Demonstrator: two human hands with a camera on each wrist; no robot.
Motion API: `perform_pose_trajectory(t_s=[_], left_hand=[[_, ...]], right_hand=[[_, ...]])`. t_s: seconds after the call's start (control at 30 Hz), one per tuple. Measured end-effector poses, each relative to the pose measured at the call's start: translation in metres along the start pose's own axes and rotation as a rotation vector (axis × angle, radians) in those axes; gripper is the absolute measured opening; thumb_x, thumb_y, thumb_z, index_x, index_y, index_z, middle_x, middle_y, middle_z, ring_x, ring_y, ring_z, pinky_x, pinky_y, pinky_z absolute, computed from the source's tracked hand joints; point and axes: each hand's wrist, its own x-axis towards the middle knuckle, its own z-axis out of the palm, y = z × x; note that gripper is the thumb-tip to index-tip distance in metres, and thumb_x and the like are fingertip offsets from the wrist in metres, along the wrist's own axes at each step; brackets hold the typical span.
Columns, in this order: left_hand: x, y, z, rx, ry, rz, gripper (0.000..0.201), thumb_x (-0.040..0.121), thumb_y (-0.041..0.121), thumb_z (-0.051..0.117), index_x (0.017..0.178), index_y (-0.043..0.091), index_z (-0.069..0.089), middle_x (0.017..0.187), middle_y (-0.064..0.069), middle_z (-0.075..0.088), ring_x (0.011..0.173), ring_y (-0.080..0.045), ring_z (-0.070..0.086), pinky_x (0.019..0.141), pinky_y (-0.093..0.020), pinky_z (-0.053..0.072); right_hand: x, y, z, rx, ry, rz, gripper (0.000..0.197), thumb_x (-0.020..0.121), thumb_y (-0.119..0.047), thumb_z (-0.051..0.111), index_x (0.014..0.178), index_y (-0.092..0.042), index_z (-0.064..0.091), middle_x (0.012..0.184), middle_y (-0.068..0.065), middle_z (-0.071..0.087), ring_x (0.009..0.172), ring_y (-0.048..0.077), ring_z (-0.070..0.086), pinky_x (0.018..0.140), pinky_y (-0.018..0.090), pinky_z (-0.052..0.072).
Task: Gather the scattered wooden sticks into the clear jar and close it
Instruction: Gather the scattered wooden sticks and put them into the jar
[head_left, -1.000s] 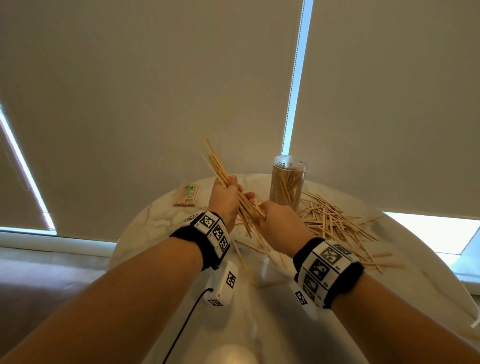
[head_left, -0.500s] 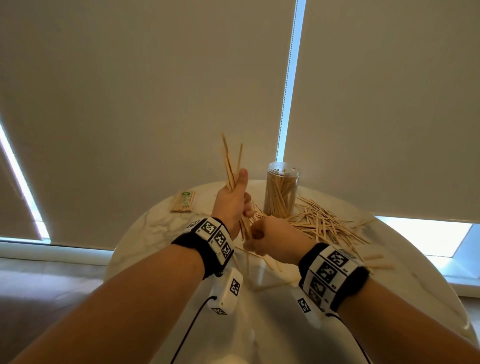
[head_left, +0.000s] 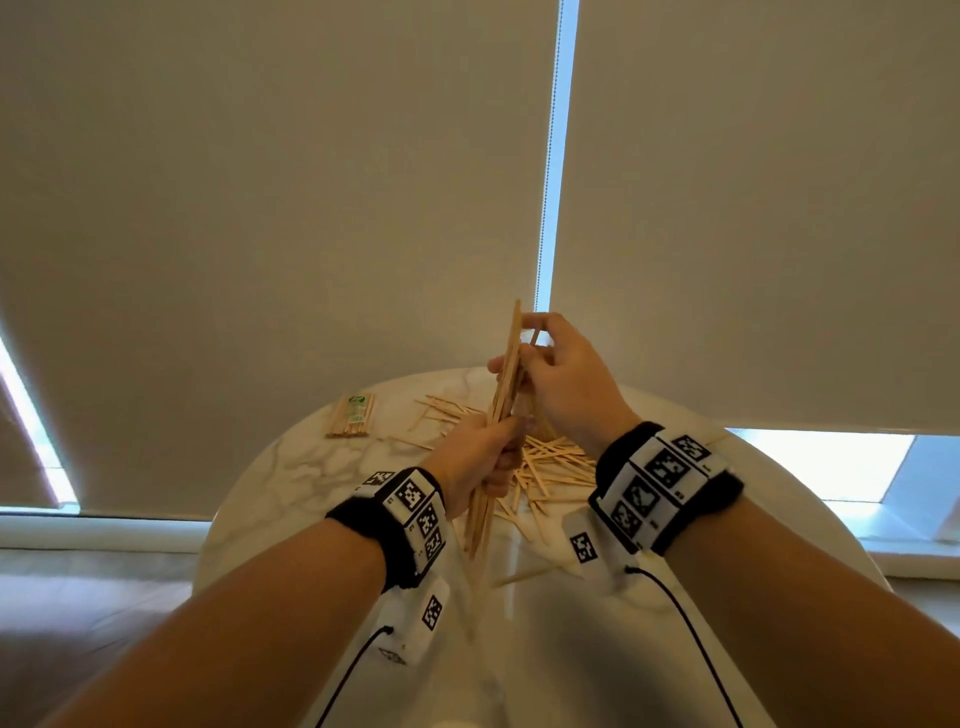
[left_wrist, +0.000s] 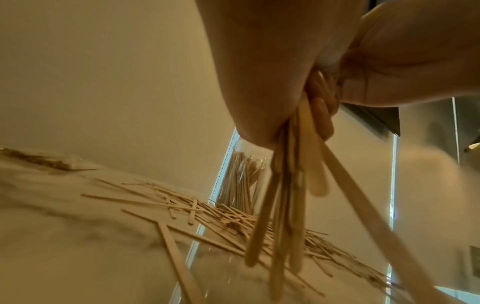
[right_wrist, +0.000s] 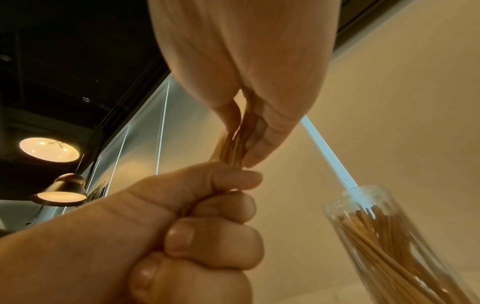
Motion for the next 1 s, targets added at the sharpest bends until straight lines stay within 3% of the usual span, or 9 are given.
perform_pose_trajectory(t_s=[0.17,0.23,0.33,0.53,0.67,0.73,0.8,0.9,1.0], left_hand=[[-0.002,-0.003,0.002,0.052,0.023,0.049,0.041,0.097,0.028,0.060,0.064,0.022,0.037,0.055,0.002,0.028,0.045,-0.014,0.020,0.044,-0.025,0.019],[-0.004,-0.001,0.006,0.108,0.014,0.077,0.039,0.096,0.027,0.061,0.065,0.021,0.039,0.054,0.002,0.031,0.044,-0.014,0.023,0.043,-0.025,0.022],[-0.005,0.004,0.013,0.098,0.015,0.106,0.030,0.095,0.020,0.061,0.069,0.018,0.044,0.056,0.000,0.033,0.045,-0.014,0.024,0.044,-0.027,0.022],[-0.005,0.010,0.020,0.096,0.062,0.144,0.028,0.097,0.007,0.046,0.070,0.011,0.043,0.050,0.002,0.038,0.045,-0.014,0.026,0.047,-0.029,0.021],[0.000,0.014,0.009,-0.035,0.156,0.203,0.035,0.101,0.032,0.052,0.071,0.016,0.045,0.056,0.002,0.037,0.045,-0.012,0.030,0.045,-0.026,0.030],[0.004,0.020,-0.001,-0.151,0.242,0.230,0.040,0.099,0.042,0.056,0.068,0.020,0.043,0.053,0.005,0.034,0.044,-0.011,0.030,0.045,-0.025,0.034],[0.007,0.027,-0.009,-0.281,0.293,0.258,0.042,0.099,0.043,0.056,0.066,0.021,0.041,0.050,0.007,0.031,0.042,-0.010,0.028,0.044,-0.025,0.032],[0.009,0.035,-0.014,-0.431,0.338,0.253,0.042,0.099,0.042,0.056,0.068,0.019,0.041,0.050,0.006,0.029,0.041,-0.008,0.025,0.043,-0.024,0.029],[0.012,0.037,-0.018,-0.464,0.368,0.250,0.040,0.098,0.043,0.057,0.071,0.018,0.042,0.051,0.006,0.029,0.042,-0.008,0.025,0.042,-0.023,0.028]], right_hand=[[0.004,-0.012,-0.006,0.113,0.012,0.040,0.030,0.106,-0.029,0.040,0.135,-0.030,0.045,0.119,0.002,0.064,0.095,0.025,0.069,0.082,0.038,0.060],[0.005,-0.018,-0.010,-0.046,0.072,-0.046,0.027,0.105,-0.040,0.039,0.124,-0.029,0.054,0.112,-0.004,0.065,0.092,0.018,0.070,0.079,0.036,0.058],[0.005,-0.017,-0.007,-0.414,-0.126,-0.023,0.028,0.104,-0.028,0.040,0.102,-0.020,0.066,0.100,-0.006,0.068,0.095,0.016,0.065,0.076,0.028,0.050],[-0.004,-0.017,-0.001,-0.527,-0.165,-0.028,0.031,0.105,-0.030,0.041,0.131,-0.022,0.056,0.127,-0.003,0.061,0.117,0.016,0.056,0.094,0.029,0.044],[-0.014,-0.011,-0.001,-0.270,-0.059,0.049,0.053,0.103,-0.042,0.045,0.150,-0.023,0.034,0.145,-0.001,0.047,0.126,0.016,0.050,0.105,0.037,0.044],[-0.023,-0.002,-0.006,-0.328,-0.071,0.094,0.050,0.100,-0.038,0.048,0.147,-0.021,0.037,0.137,0.002,0.055,0.108,0.014,0.060,0.091,0.034,0.051],[-0.037,0.010,-0.004,-0.485,-0.314,0.196,0.055,0.097,-0.039,0.054,0.145,-0.019,0.038,0.129,0.003,0.062,0.092,0.009,0.063,0.074,0.025,0.051],[-0.055,0.030,0.012,-0.666,-0.651,0.257,0.038,0.097,-0.046,0.054,0.126,-0.021,0.053,0.111,-0.002,0.070,0.095,0.014,0.066,0.086,0.034,0.052],[-0.063,0.041,0.026,-0.520,-0.653,0.328,0.024,0.105,-0.026,0.040,0.102,-0.013,0.060,0.086,-0.001,0.068,0.079,0.015,0.064,0.079,0.031,0.052]])
